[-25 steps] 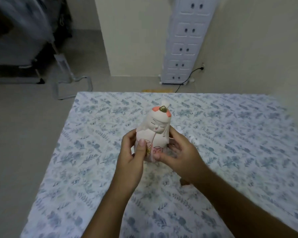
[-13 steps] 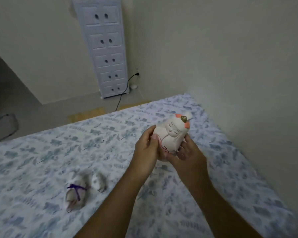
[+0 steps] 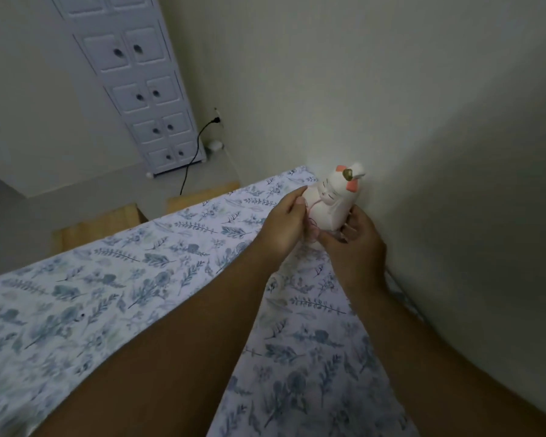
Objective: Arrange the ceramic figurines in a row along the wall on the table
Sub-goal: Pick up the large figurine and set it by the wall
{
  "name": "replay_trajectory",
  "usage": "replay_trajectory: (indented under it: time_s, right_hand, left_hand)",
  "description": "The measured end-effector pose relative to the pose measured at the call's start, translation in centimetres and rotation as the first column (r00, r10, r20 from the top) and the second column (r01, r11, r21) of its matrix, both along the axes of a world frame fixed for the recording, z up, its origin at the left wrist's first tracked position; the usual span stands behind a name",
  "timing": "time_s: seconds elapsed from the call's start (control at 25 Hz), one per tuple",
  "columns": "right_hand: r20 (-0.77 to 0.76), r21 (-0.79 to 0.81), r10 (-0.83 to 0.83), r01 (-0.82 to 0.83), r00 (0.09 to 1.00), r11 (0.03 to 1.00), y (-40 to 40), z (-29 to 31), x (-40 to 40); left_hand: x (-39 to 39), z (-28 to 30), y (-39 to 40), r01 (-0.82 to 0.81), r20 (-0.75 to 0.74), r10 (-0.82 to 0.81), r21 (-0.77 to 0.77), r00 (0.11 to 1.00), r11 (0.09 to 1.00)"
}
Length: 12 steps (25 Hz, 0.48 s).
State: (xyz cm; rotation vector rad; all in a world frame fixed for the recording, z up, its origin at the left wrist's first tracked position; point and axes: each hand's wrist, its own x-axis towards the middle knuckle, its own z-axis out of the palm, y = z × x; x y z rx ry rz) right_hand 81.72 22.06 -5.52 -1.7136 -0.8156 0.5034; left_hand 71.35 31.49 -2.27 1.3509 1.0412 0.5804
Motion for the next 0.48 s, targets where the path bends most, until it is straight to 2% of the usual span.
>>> replay_trajectory:
  time_s: [0.16,0.48]
  right_hand:
    - [-0.032,0.031,-0.044,0.045,0.998,0.998,1.6,-1.3,1.0]
    - [0.010,0.025,-0.053,0.053,0.999,0.998,1.1,-1.8,0.3]
  left_hand:
    - [1.4,-1.1,1.6,-0.035,0.018,0.035,-0.048,0.999,0.998]
    - [0.8,-1.4,0.2,0.012,-0.018,-0.011,0.035,1.000,0.999]
